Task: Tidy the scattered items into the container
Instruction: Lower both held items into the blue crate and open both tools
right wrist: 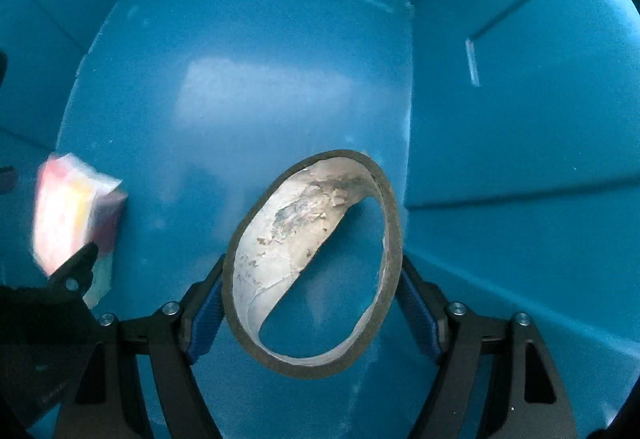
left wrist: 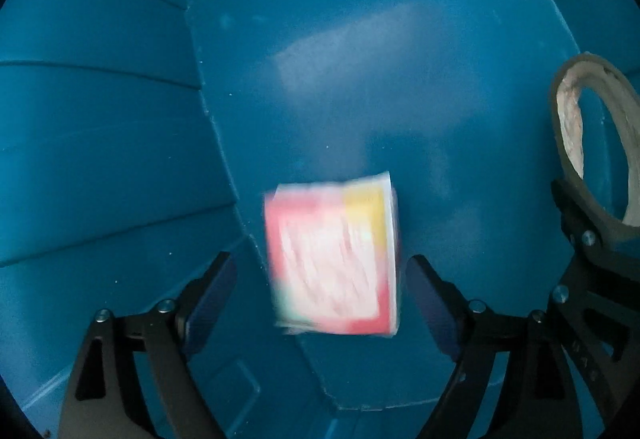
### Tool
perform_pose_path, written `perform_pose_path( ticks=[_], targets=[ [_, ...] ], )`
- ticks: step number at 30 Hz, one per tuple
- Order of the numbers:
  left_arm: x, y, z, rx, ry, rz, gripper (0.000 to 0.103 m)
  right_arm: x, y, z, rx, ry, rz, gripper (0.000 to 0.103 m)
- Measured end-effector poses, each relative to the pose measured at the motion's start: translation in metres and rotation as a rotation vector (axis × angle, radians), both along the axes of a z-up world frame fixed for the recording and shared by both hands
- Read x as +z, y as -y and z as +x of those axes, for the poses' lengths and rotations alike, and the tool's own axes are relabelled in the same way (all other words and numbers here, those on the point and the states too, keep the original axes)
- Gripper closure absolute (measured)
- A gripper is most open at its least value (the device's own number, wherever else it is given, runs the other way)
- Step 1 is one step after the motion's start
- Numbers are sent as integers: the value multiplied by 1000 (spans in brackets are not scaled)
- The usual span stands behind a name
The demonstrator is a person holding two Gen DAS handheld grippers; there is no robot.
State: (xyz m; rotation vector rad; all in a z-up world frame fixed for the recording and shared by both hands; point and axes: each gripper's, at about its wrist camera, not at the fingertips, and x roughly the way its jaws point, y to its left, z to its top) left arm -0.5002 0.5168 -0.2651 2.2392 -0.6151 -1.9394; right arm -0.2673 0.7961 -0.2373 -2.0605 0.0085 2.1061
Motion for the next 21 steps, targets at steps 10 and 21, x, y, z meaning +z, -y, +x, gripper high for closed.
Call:
perform_pose_path(
  ticks=[10, 21],
  targets=[
    [-14, -8, -10, -37, 33, -37, 16, -12, -4, 3, 52, 46, 8, 23],
    [5, -21, -12, -68, 4, -83, 16, 16, -7, 9, 37, 91, -48, 22]
  ],
)
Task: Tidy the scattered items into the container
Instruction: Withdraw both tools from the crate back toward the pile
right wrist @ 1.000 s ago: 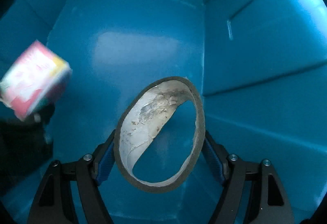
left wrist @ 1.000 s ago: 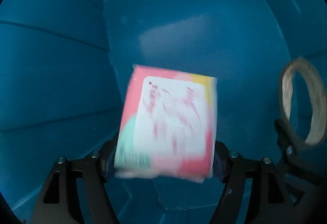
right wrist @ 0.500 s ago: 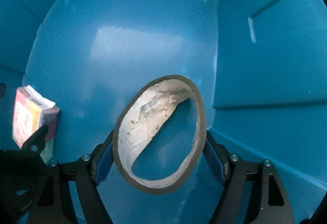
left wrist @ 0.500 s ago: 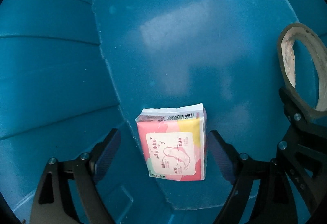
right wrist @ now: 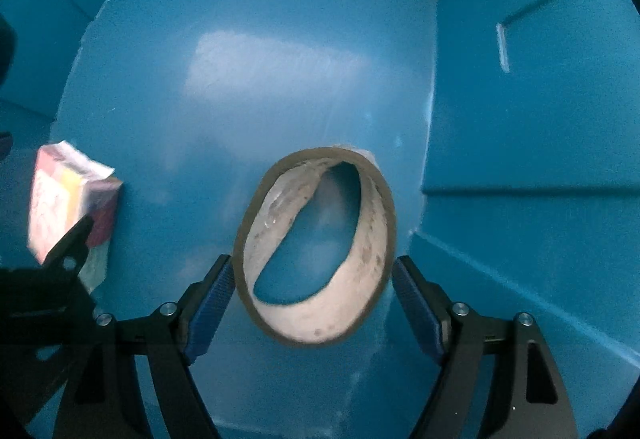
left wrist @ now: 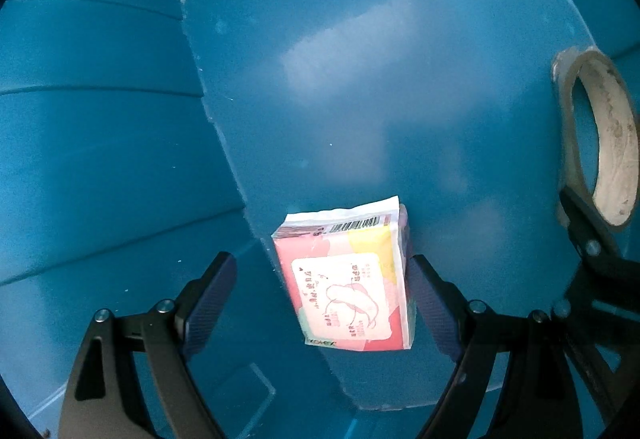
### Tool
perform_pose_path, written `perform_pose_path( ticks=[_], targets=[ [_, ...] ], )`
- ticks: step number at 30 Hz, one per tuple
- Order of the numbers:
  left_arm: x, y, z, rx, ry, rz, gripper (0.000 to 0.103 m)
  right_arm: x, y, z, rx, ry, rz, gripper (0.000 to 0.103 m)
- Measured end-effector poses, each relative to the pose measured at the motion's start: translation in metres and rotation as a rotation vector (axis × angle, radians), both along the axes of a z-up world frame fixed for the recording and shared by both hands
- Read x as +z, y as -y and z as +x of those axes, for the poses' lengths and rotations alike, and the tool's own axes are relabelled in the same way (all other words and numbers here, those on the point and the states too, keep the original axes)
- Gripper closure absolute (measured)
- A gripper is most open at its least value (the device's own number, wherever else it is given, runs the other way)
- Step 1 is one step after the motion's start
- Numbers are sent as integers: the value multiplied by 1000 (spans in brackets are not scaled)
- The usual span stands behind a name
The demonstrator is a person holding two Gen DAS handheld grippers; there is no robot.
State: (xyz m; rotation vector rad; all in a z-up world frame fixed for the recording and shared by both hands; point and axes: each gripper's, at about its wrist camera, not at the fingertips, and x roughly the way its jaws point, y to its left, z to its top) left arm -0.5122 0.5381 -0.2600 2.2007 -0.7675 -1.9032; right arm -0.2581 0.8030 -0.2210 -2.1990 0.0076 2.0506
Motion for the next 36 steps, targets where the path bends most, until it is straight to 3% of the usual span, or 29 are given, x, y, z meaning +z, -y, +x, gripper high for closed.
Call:
perform_pose_path(
  ticks=[4, 9, 13, 18, 28, 33, 36],
  targets=[
    [21, 3, 9, 51, -3, 27, 16, 30, -8, 6, -24, 14, -16, 20],
    [87, 10, 19, 84, -98, 148, 16, 93, -18, 21, -76, -28, -27, 19],
    [154, 23, 39, 80, -211, 263, 16, 152, -12, 32, -63, -128, -41, 3],
    [220, 20, 89, 28, -340, 402, 16, 227, 17, 79, -71, -272, -69, 1],
    [271, 23, 159, -84, -448, 505, 16, 250, 64, 140, -68, -405, 23, 1],
    [272, 33, 190, -128, -528, 552, 16, 253, 84, 166, -55, -490, 57, 1],
    [268, 39, 206, -127, -522, 560, 16, 256, 92, 177, -66, -515, 40, 1]
  ],
)
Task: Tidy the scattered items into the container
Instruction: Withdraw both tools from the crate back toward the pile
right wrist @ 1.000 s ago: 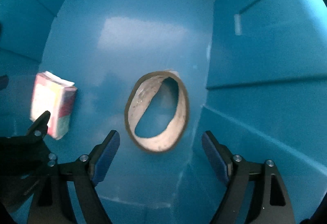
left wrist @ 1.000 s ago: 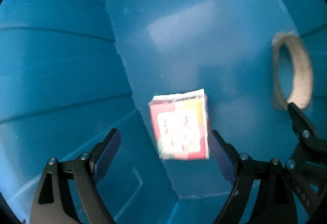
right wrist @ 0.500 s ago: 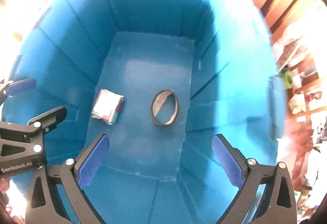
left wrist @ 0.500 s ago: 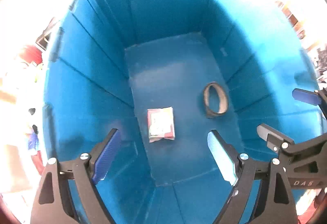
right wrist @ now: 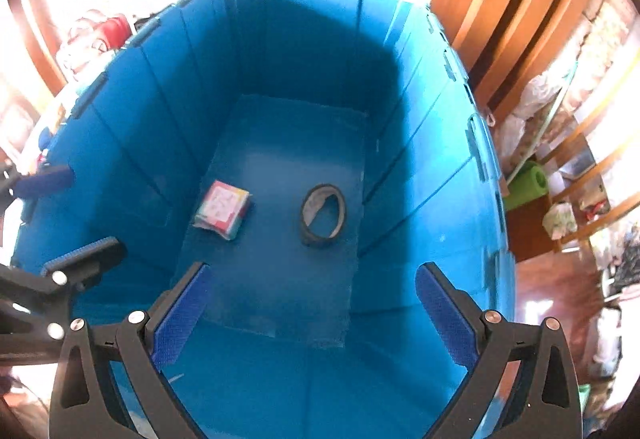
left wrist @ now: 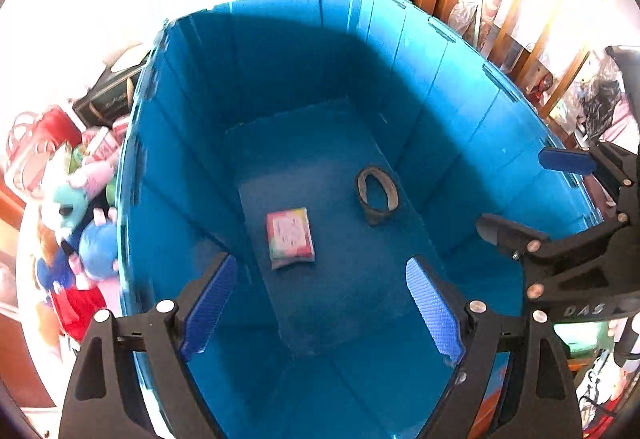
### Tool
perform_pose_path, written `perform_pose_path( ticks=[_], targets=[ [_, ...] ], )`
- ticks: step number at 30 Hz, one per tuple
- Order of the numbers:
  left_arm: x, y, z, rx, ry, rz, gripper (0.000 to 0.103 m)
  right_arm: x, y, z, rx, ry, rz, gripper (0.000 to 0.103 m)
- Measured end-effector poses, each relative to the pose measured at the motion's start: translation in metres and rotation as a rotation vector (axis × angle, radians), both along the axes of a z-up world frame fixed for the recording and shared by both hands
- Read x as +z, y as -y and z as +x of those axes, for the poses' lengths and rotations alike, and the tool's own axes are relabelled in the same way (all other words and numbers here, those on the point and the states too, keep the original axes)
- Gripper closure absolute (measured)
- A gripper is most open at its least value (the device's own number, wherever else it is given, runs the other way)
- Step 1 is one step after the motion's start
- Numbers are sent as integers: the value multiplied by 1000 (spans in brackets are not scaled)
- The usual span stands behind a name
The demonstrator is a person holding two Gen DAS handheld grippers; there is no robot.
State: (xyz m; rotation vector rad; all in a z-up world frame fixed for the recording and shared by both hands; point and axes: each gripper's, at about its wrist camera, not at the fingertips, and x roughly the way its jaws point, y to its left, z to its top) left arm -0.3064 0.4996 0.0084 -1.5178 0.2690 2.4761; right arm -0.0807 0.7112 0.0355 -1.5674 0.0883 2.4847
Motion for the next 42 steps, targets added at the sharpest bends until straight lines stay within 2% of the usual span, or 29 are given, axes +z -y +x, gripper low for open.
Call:
perform_pose_path(
  ticks=[4, 10, 18, 23, 28, 35, 38, 42],
  targets=[
    [2, 6, 13, 4, -30, 10, 16, 9, 12, 11, 11, -7, 18, 1],
    [17, 17, 34, 24, -111, 12, 16, 17, 31, 20, 31, -50, -19, 1],
    [42, 68, 61, 127, -174, 32, 16, 44, 79, 5, 101, -100, 9, 1],
    [46, 121, 83, 175, -185, 45, 16, 54, 131, 0, 138, -124, 14, 1],
    [45, 187, 110, 201, -178, 30, 16, 55, 191, -7, 123, -156, -24, 1],
    [31, 285, 148, 225, -176, 22, 16, 57, 285, -15, 111, -218, -43, 1],
    [17, 330, 154, 273, -193, 17, 16, 49, 323, -19, 119, -254, -63, 1],
    [-10, 385, 160, 346, -205, 26, 16, 20, 362, -29, 167, -274, -106, 0]
  ],
)
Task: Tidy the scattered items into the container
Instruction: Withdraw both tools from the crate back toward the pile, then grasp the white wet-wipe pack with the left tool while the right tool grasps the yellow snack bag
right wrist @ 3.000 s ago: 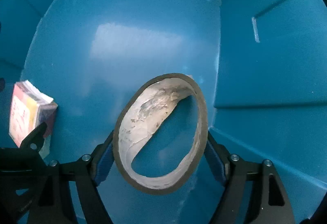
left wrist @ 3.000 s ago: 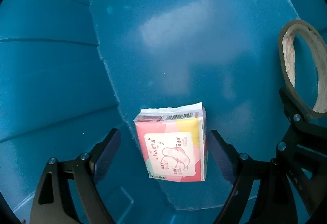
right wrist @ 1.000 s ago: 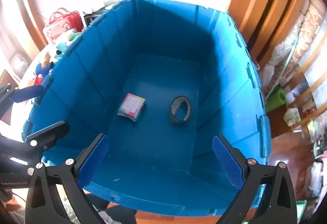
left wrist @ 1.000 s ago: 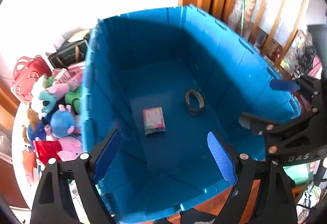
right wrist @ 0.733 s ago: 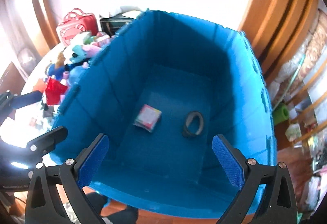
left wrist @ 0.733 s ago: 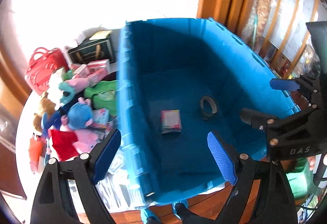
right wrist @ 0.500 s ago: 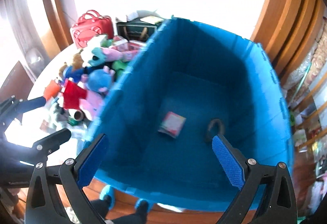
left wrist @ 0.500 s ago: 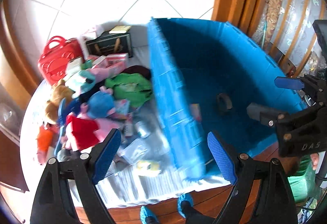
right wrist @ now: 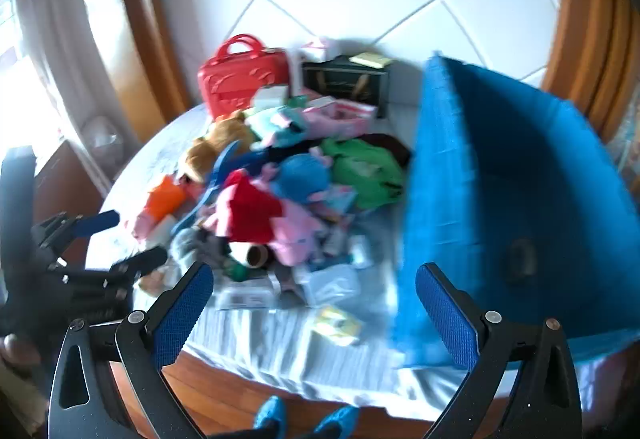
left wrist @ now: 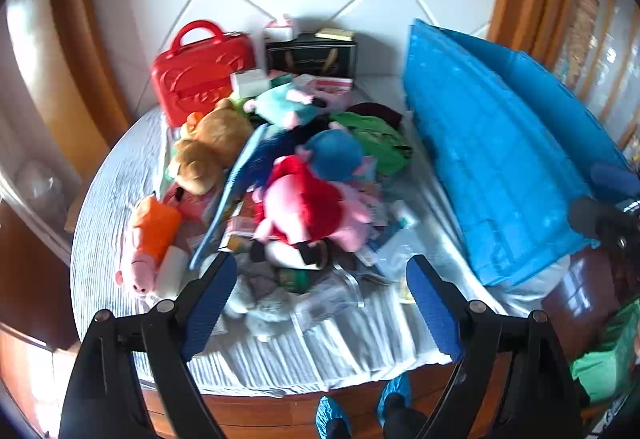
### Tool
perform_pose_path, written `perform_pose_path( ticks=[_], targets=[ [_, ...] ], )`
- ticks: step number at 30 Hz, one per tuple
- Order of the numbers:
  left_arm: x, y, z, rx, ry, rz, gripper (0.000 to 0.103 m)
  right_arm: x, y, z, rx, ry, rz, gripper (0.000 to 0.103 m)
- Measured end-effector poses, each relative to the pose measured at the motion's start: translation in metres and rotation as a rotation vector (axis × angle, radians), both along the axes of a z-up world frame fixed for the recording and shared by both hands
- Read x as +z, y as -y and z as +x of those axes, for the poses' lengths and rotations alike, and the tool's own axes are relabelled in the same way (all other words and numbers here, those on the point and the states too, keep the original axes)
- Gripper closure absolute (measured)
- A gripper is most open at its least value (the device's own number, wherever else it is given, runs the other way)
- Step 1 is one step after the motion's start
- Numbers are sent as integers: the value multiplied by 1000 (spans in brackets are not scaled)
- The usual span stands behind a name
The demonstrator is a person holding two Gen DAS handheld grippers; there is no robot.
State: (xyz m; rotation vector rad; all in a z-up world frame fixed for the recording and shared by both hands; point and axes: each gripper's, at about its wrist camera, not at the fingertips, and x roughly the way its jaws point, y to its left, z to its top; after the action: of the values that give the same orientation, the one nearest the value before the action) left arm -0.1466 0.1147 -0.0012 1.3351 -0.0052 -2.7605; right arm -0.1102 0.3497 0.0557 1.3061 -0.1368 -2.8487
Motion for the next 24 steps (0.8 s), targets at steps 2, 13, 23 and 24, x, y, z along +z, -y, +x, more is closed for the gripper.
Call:
perform_pose_path(
  ticks=[2, 13, 23, 24],
  targets=[
    [-18, 21, 2, 32, -6, -1, 16, -21, 13, -7, 19, 9, -20, 0],
    [-154, 52, -1, 94, 121, -19, 16, -183, 28, -41, -22, 192, -75, 0],
    [-229, 29, -14, 82, 203, 25, 16, -265, 5, -36, -103, 219, 24, 0],
    [-233, 24, -16, 71, 212, 30, 16, -270, 2, -32, -112, 218, 20, 0]
  ],
)
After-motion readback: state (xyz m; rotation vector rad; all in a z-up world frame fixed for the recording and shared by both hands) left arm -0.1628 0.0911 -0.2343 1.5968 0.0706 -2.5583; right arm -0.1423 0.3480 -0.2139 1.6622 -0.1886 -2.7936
